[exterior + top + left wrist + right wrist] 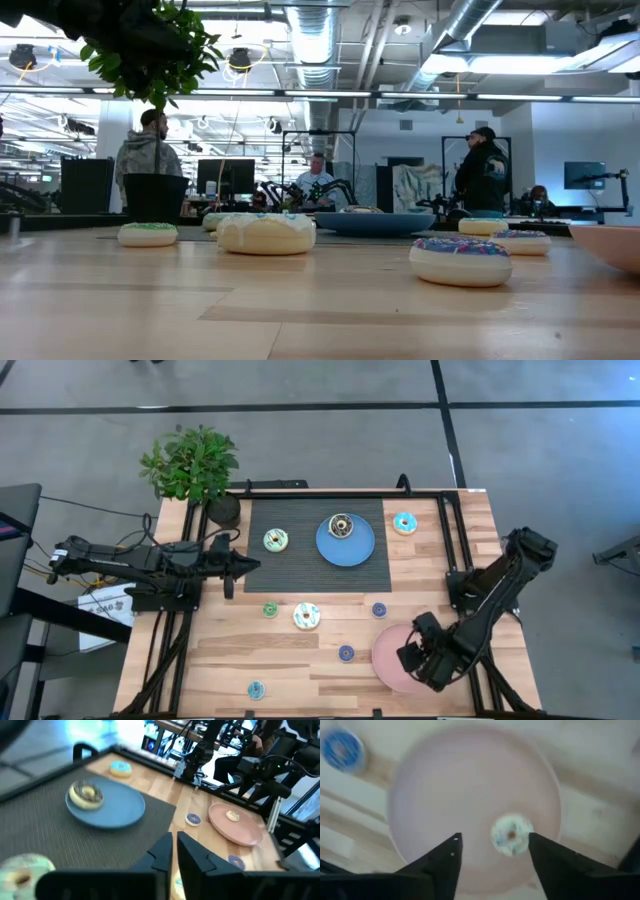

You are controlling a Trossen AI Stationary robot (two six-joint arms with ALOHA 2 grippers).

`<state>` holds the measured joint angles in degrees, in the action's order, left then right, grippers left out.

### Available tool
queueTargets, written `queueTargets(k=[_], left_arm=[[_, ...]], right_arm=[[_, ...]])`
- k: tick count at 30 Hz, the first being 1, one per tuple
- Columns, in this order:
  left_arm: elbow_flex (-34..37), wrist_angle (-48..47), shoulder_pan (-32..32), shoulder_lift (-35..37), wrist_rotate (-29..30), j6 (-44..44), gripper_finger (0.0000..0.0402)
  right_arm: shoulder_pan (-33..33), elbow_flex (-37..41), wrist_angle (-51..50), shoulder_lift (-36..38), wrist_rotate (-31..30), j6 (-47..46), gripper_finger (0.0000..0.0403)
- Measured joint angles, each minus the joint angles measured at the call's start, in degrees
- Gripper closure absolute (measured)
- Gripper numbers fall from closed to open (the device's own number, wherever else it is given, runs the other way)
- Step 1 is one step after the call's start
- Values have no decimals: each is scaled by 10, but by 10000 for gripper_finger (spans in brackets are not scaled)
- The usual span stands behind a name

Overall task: Pick & Place donuts
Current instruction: Put the large light blue donut on the blue plate

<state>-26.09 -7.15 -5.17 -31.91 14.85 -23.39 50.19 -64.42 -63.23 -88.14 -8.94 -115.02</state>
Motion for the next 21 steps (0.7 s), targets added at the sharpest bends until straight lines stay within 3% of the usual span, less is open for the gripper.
queueTargets(k=[4,10,13,16,21], left_arm=[[0,-4,0,-14,-1,-33,329],[0,13,0,-60,7,-49,218],[0,31,-1,-88,9,-49,172],[-4,82,-9,-125,15,-48,142],[-50,106,-25,-209,95,-36,128]], right_arm=[[-11,0,-12,16,-58,52,263],[-55,1,-24,44,-120,229,389],[-80,30,-1,76,-167,327,393],[-113,92,47,131,-174,406,401],[-185,217,132,255,-152,516,402]])
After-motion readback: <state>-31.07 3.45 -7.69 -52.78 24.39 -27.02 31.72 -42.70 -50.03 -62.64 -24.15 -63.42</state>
